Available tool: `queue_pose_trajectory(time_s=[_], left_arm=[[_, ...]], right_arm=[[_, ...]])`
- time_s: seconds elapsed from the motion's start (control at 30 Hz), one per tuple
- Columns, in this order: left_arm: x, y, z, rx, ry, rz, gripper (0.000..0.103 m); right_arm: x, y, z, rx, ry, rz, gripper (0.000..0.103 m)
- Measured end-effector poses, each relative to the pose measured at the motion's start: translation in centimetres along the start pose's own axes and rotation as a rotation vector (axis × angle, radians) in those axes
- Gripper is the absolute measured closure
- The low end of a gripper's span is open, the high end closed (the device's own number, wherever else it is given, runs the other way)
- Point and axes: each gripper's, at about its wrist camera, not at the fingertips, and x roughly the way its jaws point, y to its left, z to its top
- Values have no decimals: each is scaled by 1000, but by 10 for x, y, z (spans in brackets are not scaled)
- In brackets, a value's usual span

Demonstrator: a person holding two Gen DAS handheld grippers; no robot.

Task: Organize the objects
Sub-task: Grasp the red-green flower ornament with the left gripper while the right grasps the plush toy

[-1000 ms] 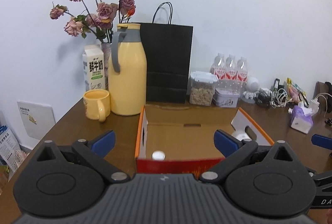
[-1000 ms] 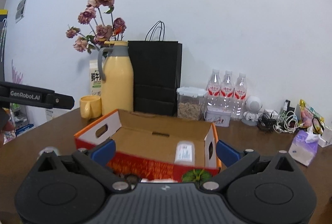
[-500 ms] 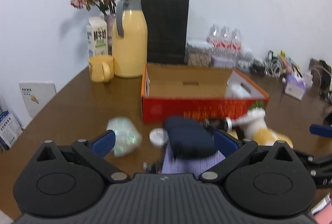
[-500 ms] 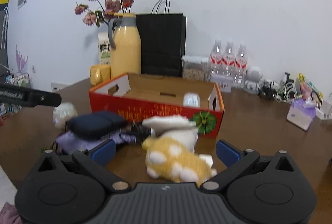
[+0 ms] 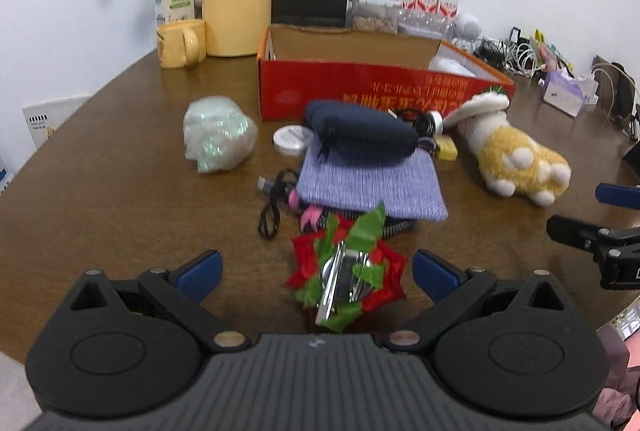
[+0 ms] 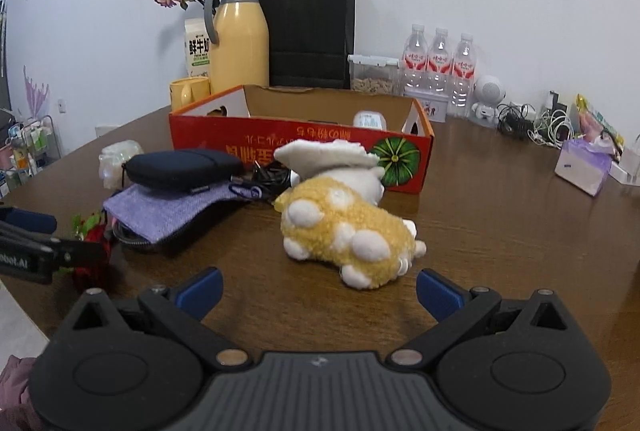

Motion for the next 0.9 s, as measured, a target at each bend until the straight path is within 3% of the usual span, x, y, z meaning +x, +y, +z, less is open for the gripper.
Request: queue_pose_trajectory(time_s=[0.23,0.33,0.5,0.57,0.9], left_arm=[[3,1,-1,-9,-11,-2,1],[4,0,-3,2,-19,-16,7],[7,-1,-3,1,-8,-20,52],[5,0,-3,-2,-7,-40,58],[-15,8,2,-9,-65,-26,65]], right_arm=[[4,-1,-2,3,14,0,0],[7,-1,-2,3,22,0,0],[9,1,-4,0,31,2,0],[10,0,-4,1,34,0,0],[12,2,-5,0,40,-2,0]])
